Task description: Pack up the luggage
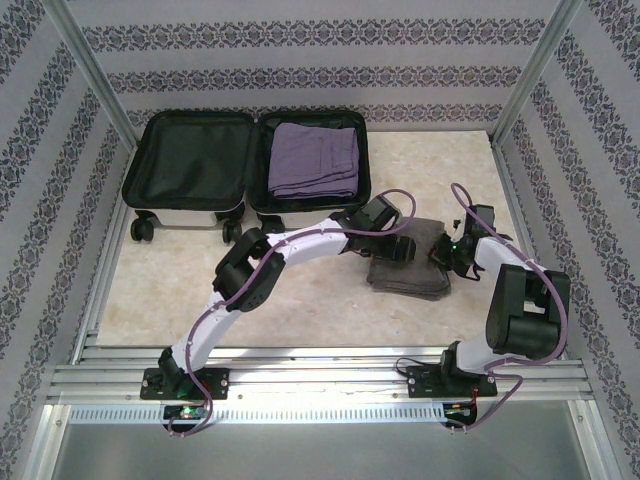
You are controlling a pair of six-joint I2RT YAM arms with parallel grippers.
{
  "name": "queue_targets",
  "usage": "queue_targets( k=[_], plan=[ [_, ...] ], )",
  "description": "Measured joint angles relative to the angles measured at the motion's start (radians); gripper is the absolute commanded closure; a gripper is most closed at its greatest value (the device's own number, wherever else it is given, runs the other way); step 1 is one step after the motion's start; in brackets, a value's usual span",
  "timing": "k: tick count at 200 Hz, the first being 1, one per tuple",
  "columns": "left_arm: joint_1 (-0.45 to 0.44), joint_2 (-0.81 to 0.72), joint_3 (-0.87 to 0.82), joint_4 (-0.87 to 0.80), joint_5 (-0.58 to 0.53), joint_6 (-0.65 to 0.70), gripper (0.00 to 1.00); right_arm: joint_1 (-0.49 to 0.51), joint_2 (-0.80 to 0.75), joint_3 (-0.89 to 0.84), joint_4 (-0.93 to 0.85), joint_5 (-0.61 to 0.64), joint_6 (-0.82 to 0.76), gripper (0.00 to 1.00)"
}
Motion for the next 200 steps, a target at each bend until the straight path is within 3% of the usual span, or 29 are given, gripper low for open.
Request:
queue_targets(
  k=[25,49,72,101,170,200],
  plan=[
    [0.000,-0.031,-0.046,0.024,-0.034,-0.006,0.26,0.002,0.000,0.000,0.001,-0.011,0.000,1.00],
    [-0.005,-0.037,-0.048,0.025,-0.074,-0.012,0.49,0.002,0.000,0.000,0.002,-0.014,0.000,1.00],
    [-0.006,-0.037,-0.048,0.025,-0.093,-0.011,0.66,0.002,0.000,0.000,0.003,-0.017,0.000,1.00],
    [-0.006,-0.037,-0.042,0.024,-0.097,-0.005,0.79,0.002,-0.005,0.000,0.004,-0.018,0.000,0.99],
    [-0.012,-0.037,-0.008,-0.030,-0.130,0.063,0.98,-0.008,-0.076,-0.011,0.002,-0.018,0.008,0.54],
    [-0.013,-0.039,0.040,-0.086,-0.130,0.109,1.00,-0.035,-0.146,-0.014,0.008,-0.016,0.015,0.40]
  ],
)
